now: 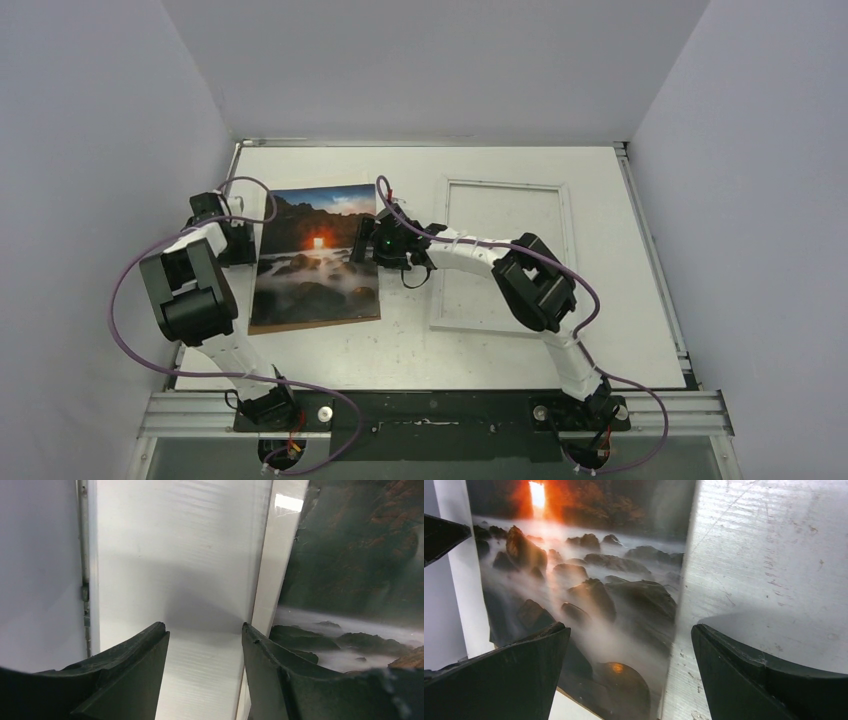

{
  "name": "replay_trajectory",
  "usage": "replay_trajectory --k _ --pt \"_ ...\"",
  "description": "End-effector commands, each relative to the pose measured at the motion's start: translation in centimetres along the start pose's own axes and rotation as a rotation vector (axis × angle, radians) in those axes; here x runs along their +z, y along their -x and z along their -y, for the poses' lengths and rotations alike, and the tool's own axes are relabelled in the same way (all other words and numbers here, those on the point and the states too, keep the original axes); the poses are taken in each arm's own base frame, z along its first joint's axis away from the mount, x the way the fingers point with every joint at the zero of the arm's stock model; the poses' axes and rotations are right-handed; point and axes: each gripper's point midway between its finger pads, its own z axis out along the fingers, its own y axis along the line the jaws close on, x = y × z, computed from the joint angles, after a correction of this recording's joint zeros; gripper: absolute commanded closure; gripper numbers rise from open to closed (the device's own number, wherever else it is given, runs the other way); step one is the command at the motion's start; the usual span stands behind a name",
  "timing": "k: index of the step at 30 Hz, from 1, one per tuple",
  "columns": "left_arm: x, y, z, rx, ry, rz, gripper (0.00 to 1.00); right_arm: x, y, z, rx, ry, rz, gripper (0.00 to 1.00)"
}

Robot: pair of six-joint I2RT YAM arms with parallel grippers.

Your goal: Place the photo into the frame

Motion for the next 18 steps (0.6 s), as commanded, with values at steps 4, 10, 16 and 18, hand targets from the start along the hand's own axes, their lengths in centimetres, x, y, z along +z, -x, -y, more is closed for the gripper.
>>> replay_trajectory --k 4,10,16,18 --pt "-0.5 -2.5 3.2 -0.013 -0.11 -0.075 0.46 1.6 -2.7 1.5 0.037 -0.008 -0.077 0.0" --pt "-0.4 -2.7 4.0 0.013 -0.105 -0.086 0.48 0.4 -1.6 -0.5 0.046 0.066 -0.061 0.0" --pt "-0.7 -2.6 4.2 0.027 -0.101 -0.087 0.59 -2.5 1.3 -3.6 0.082 0.196 -0.004 0.01" --pt "-0.8 -2.5 4.3 0.027 -0.1 -0.088 0.6 -3.6 2.1 -4.9 0.084 0.242 0.011 0.01"
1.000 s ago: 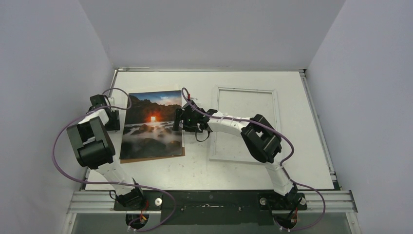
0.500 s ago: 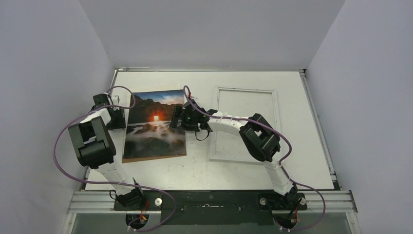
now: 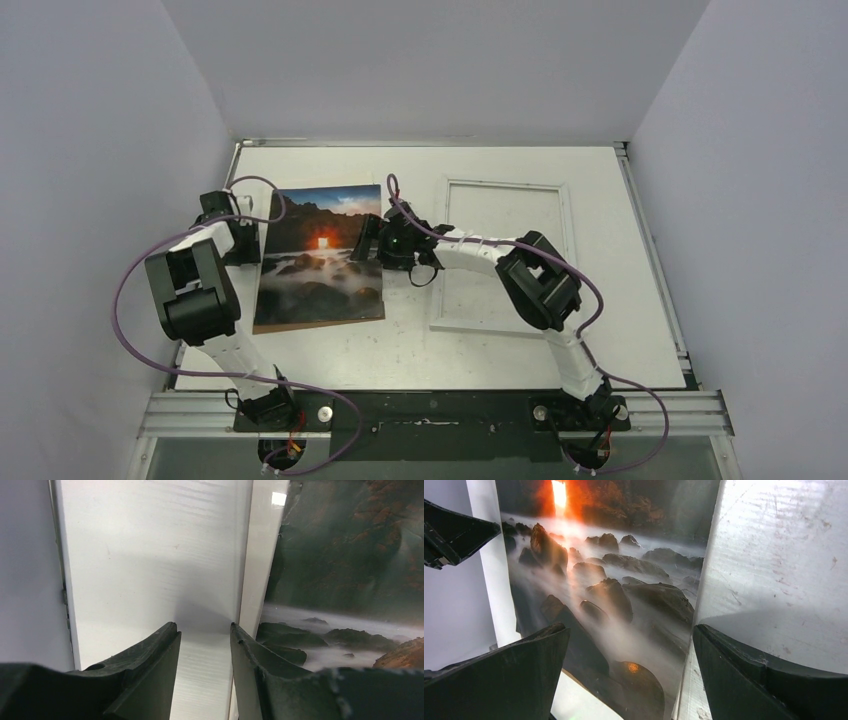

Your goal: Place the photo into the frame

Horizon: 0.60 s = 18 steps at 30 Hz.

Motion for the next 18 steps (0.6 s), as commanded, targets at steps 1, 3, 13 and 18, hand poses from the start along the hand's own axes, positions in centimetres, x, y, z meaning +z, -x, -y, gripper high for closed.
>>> replay_trajectory --k 1,3,13,18 --pt "-0.7 -2.5 2.3 0.005 -0.071 -0.084 0.6 -3.5 1.7 -5.2 0.014 0.166 0.027 0.01" --pt "-0.8 -2.5 2.2 0.005 -0.068 -0.08 0.61 -4.4 2.3 -6.4 0.009 0.202 0.042 0.01" --pt "-1.1 -2.2 2.1 0.01 -0.062 -0.071 0.65 -7.7 3.3 -9.5 -0.001 0.323 0.081 0.01" --pt "-1.2 -2.2 2.0 0.012 -0.062 -0.072 0.65 -7.9 3.0 -10.0 0.015 0.381 0.076 0.01"
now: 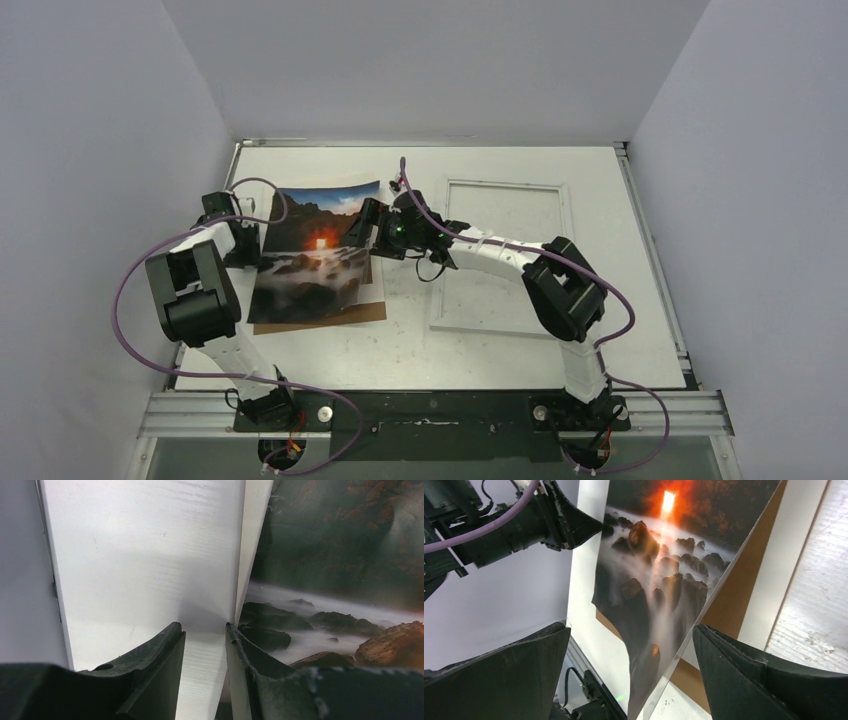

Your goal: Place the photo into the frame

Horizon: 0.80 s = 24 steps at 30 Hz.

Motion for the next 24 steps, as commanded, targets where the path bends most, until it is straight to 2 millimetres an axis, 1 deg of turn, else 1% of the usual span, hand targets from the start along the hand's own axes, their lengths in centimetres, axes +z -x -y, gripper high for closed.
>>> replay_trajectory --k 1,4,10,14,17,20,23,24 --pt "-0.8 -1.6 1.5 0.001 -0.052 -0.052 0.66 -1.3 1.0 -4.0 0.0 0.153 0.029 0.01" --pt "-0.9 -1.5 1.4 0.0 -0.051 -0.049 0.66 -1.0 1.0 -4.3 0.017 0.182 0.017 0.03" --pt "-0.9 -1.7 1.4 0.007 -0.052 -0.054 0.66 -1.9 1.6 -7.7 0.007 0.34 0.032 0.04" --pt "-1.0 -1.7 1.5 0.005 -0.055 -0.055 0.67 -2.7 1.5 -9.6 0.0 0.468 0.019 0.04" --pt "-1.1 -1.6 1.5 0.004 -0.056 -0.055 0.68 -2.0 0.9 -8.7 0.02 0.464 -0.002 0.04" --pt "-1.2 -1.6 1.5 0.002 -0.059 -0.057 0.69 -1.0 -0.1 -6.7 0.042 0.411 -0.03 0.04" --pt "-1.3 -1.5 1.5 0.003 -0.059 -0.053 0.69 -0.5 -0.6 -4.9 0.046 0.346 -0.027 0.04" --pt "-1.3 -1.5 1.5 0.003 -0.059 -0.053 0.69 -0.5 -0.7 -4.6 0.045 0.336 -0.027 0.04"
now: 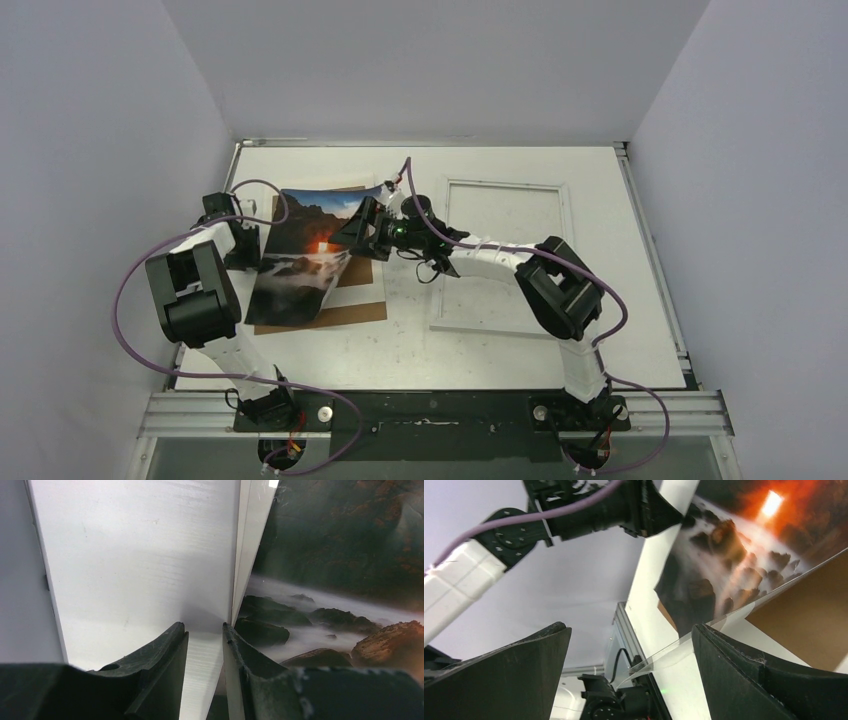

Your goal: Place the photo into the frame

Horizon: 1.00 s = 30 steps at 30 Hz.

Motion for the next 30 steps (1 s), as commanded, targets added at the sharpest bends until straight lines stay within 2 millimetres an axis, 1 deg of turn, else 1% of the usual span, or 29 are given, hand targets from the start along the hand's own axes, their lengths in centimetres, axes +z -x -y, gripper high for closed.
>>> replay_trajectory --k 1,4,11,14,16,20,23,25,26,30 --pt "-1.0 -0.9 1.3 0.001 -0.05 -0.029 0.69 0.0 -0.4 1.9 -0.002 -0.028 0.001 0.04" --pt "-1.0 -0.8 1.3 0.0 -0.051 -0.029 0.7 -0.5 -0.7 3.0 0.015 -0.061 -0.001 0.04" --pt "-1.2 -0.6 1.4 -0.005 -0.057 -0.027 0.7 -2.8 -2.1 6.8 0.084 -0.174 0.026 0.03" --pt "-1.3 -0.5 1.5 -0.005 -0.062 -0.025 0.7 -3.8 -2.6 8.6 0.155 -0.204 0.061 0.03" --pt "-1.3 -0.6 1.5 -0.006 -0.064 -0.029 0.7 -4.5 -2.7 9.3 0.193 -0.206 0.093 0.03" --pt "-1.4 -0.6 1.5 -0.002 -0.065 -0.029 0.7 -5.3 -2.9 9.8 0.226 -0.206 0.129 0.04" --pt "-1.4 -0.5 1.5 -0.003 -0.067 -0.028 0.7 -5.1 -2.8 9.3 0.237 -0.182 0.127 0.04" --pt "-1.5 -0.4 1.6 -0.005 -0.072 -0.027 0.7 -4.8 -3.0 9.4 0.221 -0.215 0.11 0.04" --pt "-1.5 -0.4 1.7 -0.006 -0.075 -0.028 0.7 -4.7 -3.4 9.8 0.209 -0.262 0.091 0.04" --pt "-1.4 -0.7 2.0 -0.016 -0.088 -0.039 0.7 -4.5 -4.0 10.6 0.12 -0.42 0.046 0.04"
